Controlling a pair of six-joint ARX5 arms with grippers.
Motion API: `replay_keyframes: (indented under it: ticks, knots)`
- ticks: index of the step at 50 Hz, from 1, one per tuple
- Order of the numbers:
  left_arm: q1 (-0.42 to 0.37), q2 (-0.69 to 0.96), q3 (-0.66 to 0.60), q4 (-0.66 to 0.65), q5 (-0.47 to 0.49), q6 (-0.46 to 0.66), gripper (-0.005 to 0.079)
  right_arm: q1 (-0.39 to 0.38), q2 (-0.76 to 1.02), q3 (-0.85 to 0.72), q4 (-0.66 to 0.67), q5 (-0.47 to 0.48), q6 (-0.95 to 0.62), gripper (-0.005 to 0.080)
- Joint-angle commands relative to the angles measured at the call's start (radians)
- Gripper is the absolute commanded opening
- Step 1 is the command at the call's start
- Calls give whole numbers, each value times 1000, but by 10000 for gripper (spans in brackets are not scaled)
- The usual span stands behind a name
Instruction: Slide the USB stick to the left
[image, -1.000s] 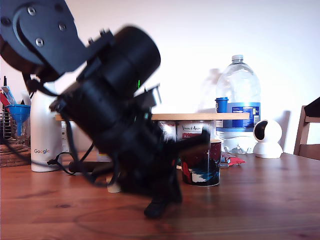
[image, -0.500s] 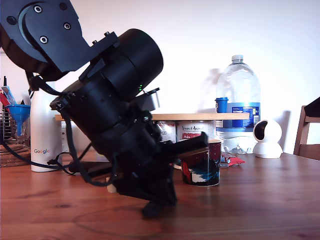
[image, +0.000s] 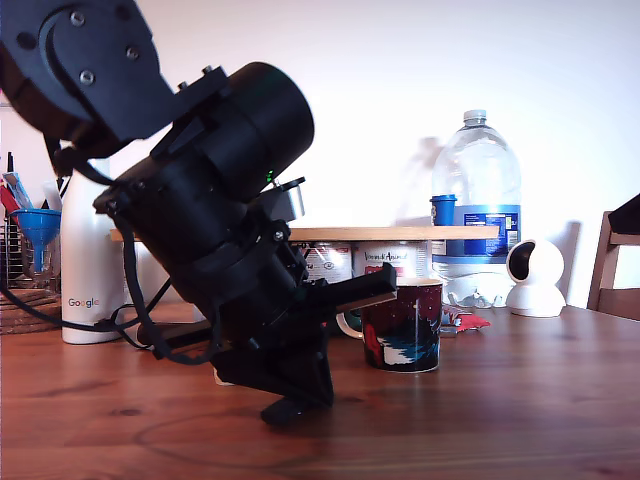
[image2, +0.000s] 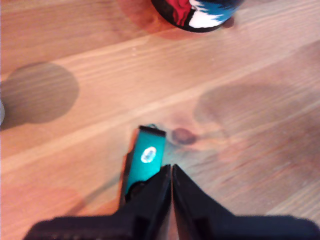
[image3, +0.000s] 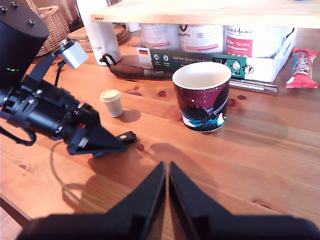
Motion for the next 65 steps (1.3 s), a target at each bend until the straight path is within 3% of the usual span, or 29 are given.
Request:
replay_keyframes:
  ticks: [1,19,30,38,42,50,59,65]
  knots:
    - [4,31,-26,37,11,12,-24,0,5,-5,5,3,0,-11]
    - [37,31,-26,49,-41,12,-24,0,5,-5,5,3,0,-11]
    - [43,31,-26,146,-23,20,-24,0,5,-5,5,3,0,-11]
    - [43,42,-26,143,-18,26,-24,0,5,-5,5,3,0,-11]
    - [43,39,-26,142,-6,81,-20,0,5,-5,5,3,0,-11]
    - [37,-15,-21,120,75,213,268,0,5,-5,5,3,1,-11]
    - [32,-117,-19,-43,-18,294,271,0,5,-5,5,3,0,-11]
    - [33,-144,-19,-82,-62,307,275,0,5,-5,5,3,0,-11]
